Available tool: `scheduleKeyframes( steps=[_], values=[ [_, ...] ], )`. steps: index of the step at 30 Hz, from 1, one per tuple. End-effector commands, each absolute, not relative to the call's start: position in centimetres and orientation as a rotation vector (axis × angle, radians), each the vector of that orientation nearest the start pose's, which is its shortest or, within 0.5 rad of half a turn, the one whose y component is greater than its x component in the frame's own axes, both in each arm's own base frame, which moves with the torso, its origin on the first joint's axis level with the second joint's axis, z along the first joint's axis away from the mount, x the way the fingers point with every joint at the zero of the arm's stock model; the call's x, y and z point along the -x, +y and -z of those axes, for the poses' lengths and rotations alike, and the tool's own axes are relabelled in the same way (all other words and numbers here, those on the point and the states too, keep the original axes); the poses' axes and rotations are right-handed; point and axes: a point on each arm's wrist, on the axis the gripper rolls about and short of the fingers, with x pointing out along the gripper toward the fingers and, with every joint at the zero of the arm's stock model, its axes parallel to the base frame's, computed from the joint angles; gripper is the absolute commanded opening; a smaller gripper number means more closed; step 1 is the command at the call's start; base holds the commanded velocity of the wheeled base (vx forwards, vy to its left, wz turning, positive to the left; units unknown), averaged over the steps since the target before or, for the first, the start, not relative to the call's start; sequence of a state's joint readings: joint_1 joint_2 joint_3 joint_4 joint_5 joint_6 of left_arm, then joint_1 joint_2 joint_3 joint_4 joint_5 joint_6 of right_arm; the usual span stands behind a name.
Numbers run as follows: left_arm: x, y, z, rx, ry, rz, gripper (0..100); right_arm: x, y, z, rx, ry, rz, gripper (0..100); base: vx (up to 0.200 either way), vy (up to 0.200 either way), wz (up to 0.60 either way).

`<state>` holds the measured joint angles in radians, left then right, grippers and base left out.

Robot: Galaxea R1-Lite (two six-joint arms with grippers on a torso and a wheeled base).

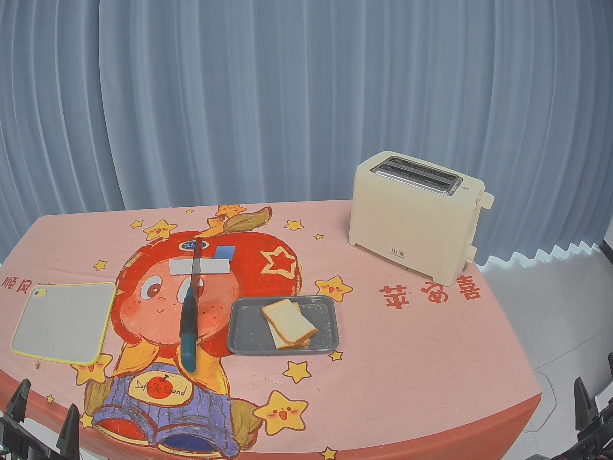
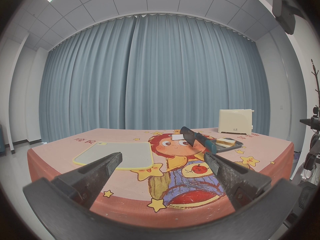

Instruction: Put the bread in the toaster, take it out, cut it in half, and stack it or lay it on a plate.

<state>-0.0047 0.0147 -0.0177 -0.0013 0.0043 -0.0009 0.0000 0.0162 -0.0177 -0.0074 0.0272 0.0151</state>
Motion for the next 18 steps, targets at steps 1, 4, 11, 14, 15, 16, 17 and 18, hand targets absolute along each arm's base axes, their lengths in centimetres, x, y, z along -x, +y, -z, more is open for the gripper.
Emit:
scheduleKeyframes(
  steps=[1, 4, 11, 14, 15, 16, 17, 18],
  values=[
    [2.16, 0.02, -7.60, 0.001, 0.014, 0.000, 100, 2.28, 0.06, -7.63, -0.012, -0.007, -0.029, 100, 0.000, 0.000, 0.00],
    [2.16, 0.02, -7.60, 0.001, 0.014, 0.000, 100, 2.28, 0.05, -7.63, -0.017, -0.007, -0.026, 100, 0.000, 0.000, 0.00],
    [2.18, 0.02, -7.59, 0.001, 0.012, 0.000, 100, 2.28, -0.02, -7.61, -0.028, -0.006, 0.008, 100, 0.000, 0.000, 0.00],
    [2.16, 0.02, -7.60, 0.001, 0.014, 0.003, 100, 2.28, -0.01, -7.63, -0.028, -0.008, 0.006, 100, 0.000, 0.000, 0.00],
    [2.18, 0.02, -7.59, 0.001, 0.012, 0.002, 100, 2.28, -0.01, -7.63, -0.025, -0.008, 0.006, 100, 0.000, 0.000, 0.00],
    [2.18, 0.02, -7.59, 0.001, 0.012, 0.000, 100, 2.28, -0.01, -7.63, -0.025, -0.008, 0.006, 100, 0.000, 0.000, 0.00],
    [2.16, 0.02, -7.60, 0.001, 0.014, 0.002, 100, 2.28, -0.01, -7.63, -0.025, -0.008, 0.006, 100, 0.000, 0.000, 0.00],
    [2.16, 0.02, -7.60, 0.001, 0.014, 0.002, 100, 2.28, -0.01, -7.63, -0.025, -0.008, 0.006, 100, 0.000, 0.000, 0.00]
  ],
)
